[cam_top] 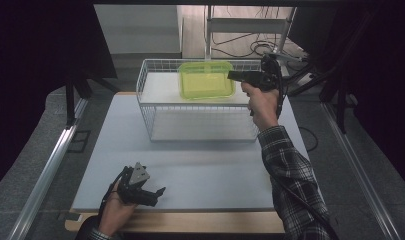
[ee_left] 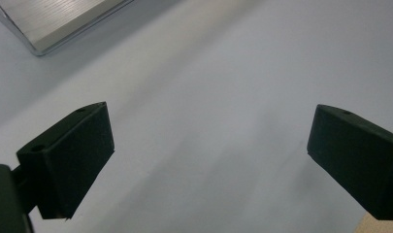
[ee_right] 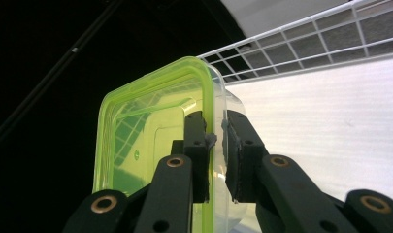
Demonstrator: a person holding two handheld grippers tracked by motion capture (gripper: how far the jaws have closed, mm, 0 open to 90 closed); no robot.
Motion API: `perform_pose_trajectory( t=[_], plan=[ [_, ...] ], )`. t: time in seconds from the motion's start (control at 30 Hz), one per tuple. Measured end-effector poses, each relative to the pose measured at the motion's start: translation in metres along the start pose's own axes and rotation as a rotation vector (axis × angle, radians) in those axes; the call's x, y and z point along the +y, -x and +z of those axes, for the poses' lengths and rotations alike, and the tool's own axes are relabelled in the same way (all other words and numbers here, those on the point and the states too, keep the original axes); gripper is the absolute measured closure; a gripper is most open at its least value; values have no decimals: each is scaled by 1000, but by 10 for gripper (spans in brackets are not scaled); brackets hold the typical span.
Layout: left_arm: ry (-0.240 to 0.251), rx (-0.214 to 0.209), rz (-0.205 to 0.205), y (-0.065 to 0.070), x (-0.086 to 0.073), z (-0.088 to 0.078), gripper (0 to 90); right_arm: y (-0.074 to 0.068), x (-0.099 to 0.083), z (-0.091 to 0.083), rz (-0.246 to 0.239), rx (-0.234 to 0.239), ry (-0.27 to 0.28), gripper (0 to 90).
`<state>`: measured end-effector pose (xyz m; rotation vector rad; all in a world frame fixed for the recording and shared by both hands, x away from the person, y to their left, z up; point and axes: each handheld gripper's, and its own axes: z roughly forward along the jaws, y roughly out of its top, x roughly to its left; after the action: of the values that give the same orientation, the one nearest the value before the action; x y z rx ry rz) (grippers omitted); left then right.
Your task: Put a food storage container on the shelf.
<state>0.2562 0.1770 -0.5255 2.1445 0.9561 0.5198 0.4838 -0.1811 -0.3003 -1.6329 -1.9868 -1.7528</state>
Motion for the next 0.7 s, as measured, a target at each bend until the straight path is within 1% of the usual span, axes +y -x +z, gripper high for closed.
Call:
perform_pose_trajectory(
  t=[0.1,0.2,0.3,0.47,0.53,0.57,0.6,0.7],
  plan=[
    [-2,0,1,0,0,0,25,1,2,4,5,-10,7,802],
    [-3,-1,4,0,0,0,25,4,3,9,6,-31,17,802],
    [-4,-1,5,0,0,0,25,5,3,11,14,-36,18,802],
    [-6,-1,8,0,0,0,25,7,2,17,5,-59,19,801],
    [-7,-1,10,0,0,1,25,7,1,18,2,-72,11,801],
    [-9,-1,12,1,0,1,25,8,1,20,-6,-71,16,801],
    [-10,0,14,1,0,1,25,8,1,20,1,-70,14,800],
    [-13,0,19,1,0,1,25,9,0,22,-7,-82,16,793]
  ],
)
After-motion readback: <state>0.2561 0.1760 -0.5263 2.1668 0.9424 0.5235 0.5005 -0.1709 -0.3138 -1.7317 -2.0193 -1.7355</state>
